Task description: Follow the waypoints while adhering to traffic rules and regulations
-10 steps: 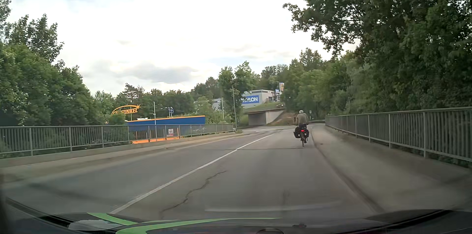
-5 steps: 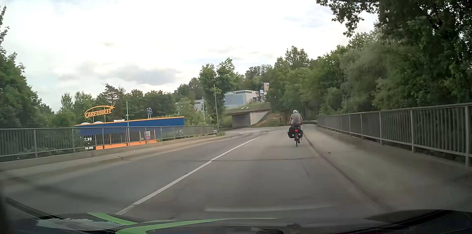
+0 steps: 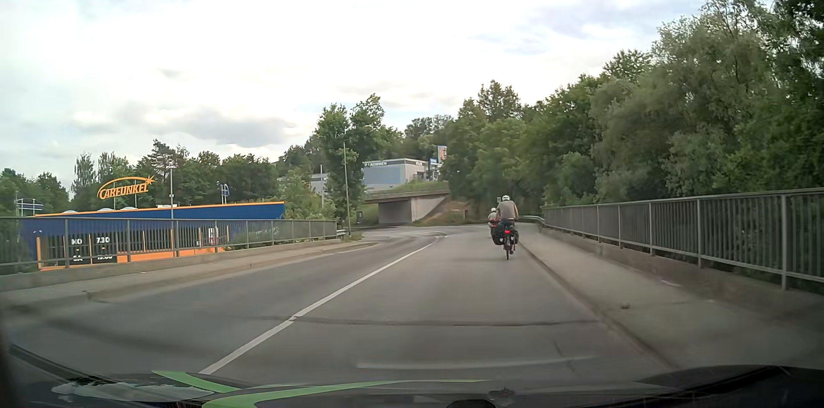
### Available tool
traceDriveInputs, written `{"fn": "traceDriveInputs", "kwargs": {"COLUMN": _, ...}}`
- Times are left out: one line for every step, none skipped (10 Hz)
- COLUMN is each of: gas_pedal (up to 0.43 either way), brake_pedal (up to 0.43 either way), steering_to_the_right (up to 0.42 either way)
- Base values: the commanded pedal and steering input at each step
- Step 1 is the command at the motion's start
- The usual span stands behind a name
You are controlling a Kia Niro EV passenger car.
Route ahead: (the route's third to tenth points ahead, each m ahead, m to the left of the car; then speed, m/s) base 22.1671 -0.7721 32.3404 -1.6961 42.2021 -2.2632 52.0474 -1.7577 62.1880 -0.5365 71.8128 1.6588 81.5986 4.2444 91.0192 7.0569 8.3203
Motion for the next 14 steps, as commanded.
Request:
{"fn": "traceDriveInputs", "kwargs": {"gas_pedal": 0.047, "brake_pedal": 0.000, "steering_to_the_right": 0.042}}
{"fn": "traceDriveInputs", "kwargs": {"gas_pedal": 0.047, "brake_pedal": 0.000, "steering_to_the_right": 0.040}}
{"fn": "traceDriveInputs", "kwargs": {"gas_pedal": 0.047, "brake_pedal": 0.000, "steering_to_the_right": 0.037}}
{"fn": "traceDriveInputs", "kwargs": {"gas_pedal": 0.047, "brake_pedal": 0.000, "steering_to_the_right": 0.033}}
{"fn": "traceDriveInputs", "kwargs": {"gas_pedal": 0.047, "brake_pedal": 0.000, "steering_to_the_right": 0.030}}
{"fn": "traceDriveInputs", "kwargs": {"gas_pedal": 0.047, "brake_pedal": 0.000, "steering_to_the_right": 0.028}}
{"fn": "traceDriveInputs", "kwargs": {"gas_pedal": 0.047, "brake_pedal": 0.000, "steering_to_the_right": 0.025}}
{"fn": "traceDriveInputs", "kwargs": {"gas_pedal": 0.047, "brake_pedal": 0.000, "steering_to_the_right": 0.024}}
{"fn": "traceDriveInputs", "kwargs": {"gas_pedal": 0.047, "brake_pedal": 0.000, "steering_to_the_right": 0.023}}
{"fn": "traceDriveInputs", "kwargs": {"gas_pedal": 0.047, "brake_pedal": 0.000, "steering_to_the_right": 0.024}}
{"fn": "traceDriveInputs", "kwargs": {"gas_pedal": 0.047, "brake_pedal": 0.000, "steering_to_the_right": 0.024}}
{"fn": "traceDriveInputs", "kwargs": {"gas_pedal": 0.047, "brake_pedal": 0.000, "steering_to_the_right": 0.020}}
{"fn": "traceDriveInputs", "kwargs": {"gas_pedal": 0.047, "brake_pedal": 0.000, "steering_to_the_right": 0.016}}
{"fn": "traceDriveInputs", "kwargs": {"gas_pedal": 0.047, "brake_pedal": 0.000, "steering_to_the_right": 0.014}}
